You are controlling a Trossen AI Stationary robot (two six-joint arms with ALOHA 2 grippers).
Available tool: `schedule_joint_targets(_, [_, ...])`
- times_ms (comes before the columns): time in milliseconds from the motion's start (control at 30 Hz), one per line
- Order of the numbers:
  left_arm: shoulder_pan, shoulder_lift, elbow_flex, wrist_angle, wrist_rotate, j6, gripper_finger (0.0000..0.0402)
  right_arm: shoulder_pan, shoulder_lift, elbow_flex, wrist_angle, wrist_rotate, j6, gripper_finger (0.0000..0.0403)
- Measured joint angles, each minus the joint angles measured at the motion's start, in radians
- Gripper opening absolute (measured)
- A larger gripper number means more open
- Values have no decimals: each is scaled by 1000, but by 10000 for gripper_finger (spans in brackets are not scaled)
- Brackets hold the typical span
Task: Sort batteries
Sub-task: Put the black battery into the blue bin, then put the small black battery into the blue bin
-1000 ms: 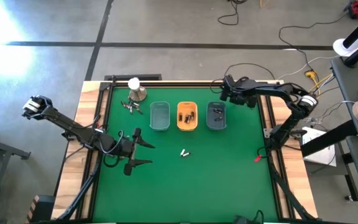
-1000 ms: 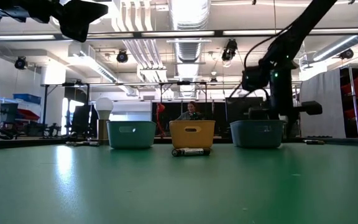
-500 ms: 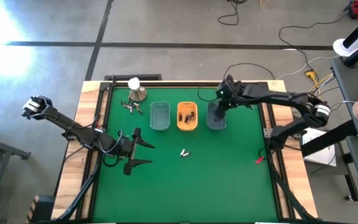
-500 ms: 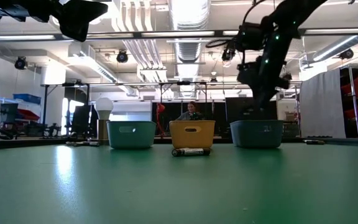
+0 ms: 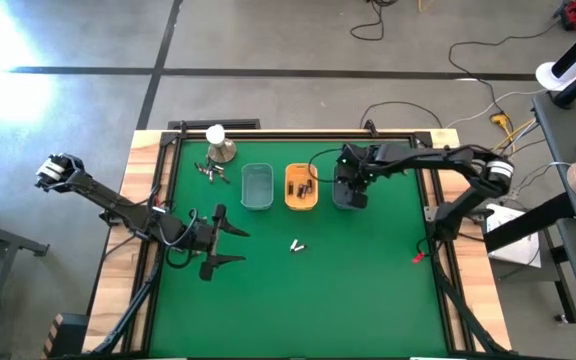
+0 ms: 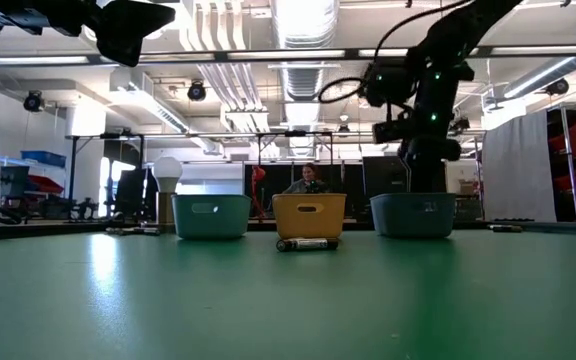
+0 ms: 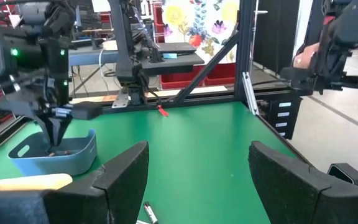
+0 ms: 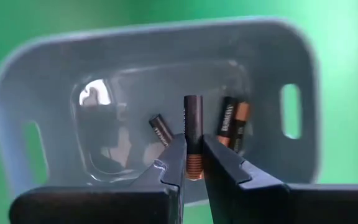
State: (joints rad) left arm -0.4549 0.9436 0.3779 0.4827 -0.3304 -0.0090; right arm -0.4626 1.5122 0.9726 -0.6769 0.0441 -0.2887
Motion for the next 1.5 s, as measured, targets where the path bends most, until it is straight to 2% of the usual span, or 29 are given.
schedule_joint_targets(400, [0, 0, 0, -4, -1, 0, 252, 0, 131, 25, 2, 7, 4, 34])
schedule_joint_targets(533, [0, 1, 0, -4, -1, 0, 252, 0, 150, 52, 1, 16, 79, 39])
schedule_joint_targets(667, [0, 1, 0, -4, -1, 0, 252, 0, 152, 83, -26, 61, 169, 70])
schedule_joint_targets(900, [0, 0, 0, -5, -1, -3, 252, 0, 144, 158, -211, 87, 208, 161])
schedule_joint_targets(1067, [0, -4, 0, -5, -1, -3, 252, -9, 106, 261, -439, 241, 405, 198])
schedule_joint_targets(1167, [0, -4, 0, -5, 0, -4, 252, -36, 73, 295, -561, 305, 524, 202])
schedule_joint_targets(1267, [0, -4, 0, -5, 0, -4, 252, -87, 55, 302, -626, 304, 617, 198])
schedule_joint_targets(1500, [0, -3, 0, -5, 0, -4, 252, -231, 84, 241, -634, 289, 659, 175])
